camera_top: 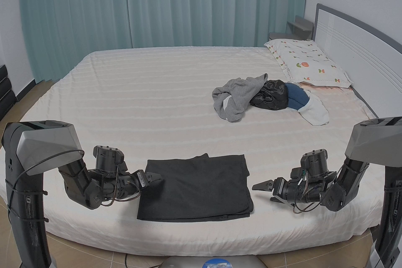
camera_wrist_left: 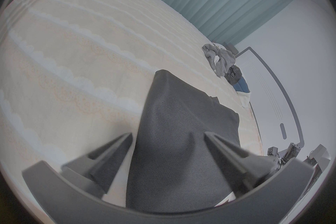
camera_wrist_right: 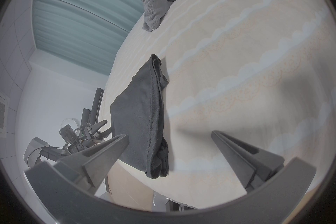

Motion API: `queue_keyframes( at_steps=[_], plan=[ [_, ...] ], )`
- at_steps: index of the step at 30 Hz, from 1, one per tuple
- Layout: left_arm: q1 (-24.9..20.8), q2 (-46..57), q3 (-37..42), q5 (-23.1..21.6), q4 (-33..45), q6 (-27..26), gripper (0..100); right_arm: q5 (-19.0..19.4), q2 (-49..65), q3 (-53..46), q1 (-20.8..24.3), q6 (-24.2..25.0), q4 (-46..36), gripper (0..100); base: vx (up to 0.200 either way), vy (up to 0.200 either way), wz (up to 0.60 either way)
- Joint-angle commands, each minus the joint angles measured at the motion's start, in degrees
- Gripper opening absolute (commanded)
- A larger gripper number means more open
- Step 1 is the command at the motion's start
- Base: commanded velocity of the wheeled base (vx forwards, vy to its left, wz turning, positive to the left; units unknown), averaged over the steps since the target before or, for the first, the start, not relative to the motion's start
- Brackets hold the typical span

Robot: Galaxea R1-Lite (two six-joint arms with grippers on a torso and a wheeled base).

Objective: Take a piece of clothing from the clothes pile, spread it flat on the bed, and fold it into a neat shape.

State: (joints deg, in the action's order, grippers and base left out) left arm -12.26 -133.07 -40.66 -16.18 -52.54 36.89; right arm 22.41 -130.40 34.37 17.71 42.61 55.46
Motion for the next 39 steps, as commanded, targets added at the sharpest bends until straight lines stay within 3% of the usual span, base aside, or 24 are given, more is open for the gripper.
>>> queue_keyframes(
  at_steps=[1,20,26,39],
  plan=[
    [-0.04,-0.17,0.14,0.01,-0.02,0.03,0,0.09,-0.20,0.00,0.04,0.02,0.00,100,0.000,0.000,0.00],
    [0.31,0.45,0.58,2.91,-0.02,0.64,0,0.01,-0.20,-0.18,0.13,-0.07,0.00,100,0.000,0.000,0.00],
    [0.22,2.03,0.58,3.34,0.07,5.74,0,0.09,-0.29,-0.35,0.04,-0.24,0.00,100,0.000,0.000,0.00],
    [0.22,1.85,0.67,3.34,0.07,6.00,0,0.09,-0.29,-0.44,0.13,-0.24,0.00,100,0.000,0.000,0.00]
  ],
)
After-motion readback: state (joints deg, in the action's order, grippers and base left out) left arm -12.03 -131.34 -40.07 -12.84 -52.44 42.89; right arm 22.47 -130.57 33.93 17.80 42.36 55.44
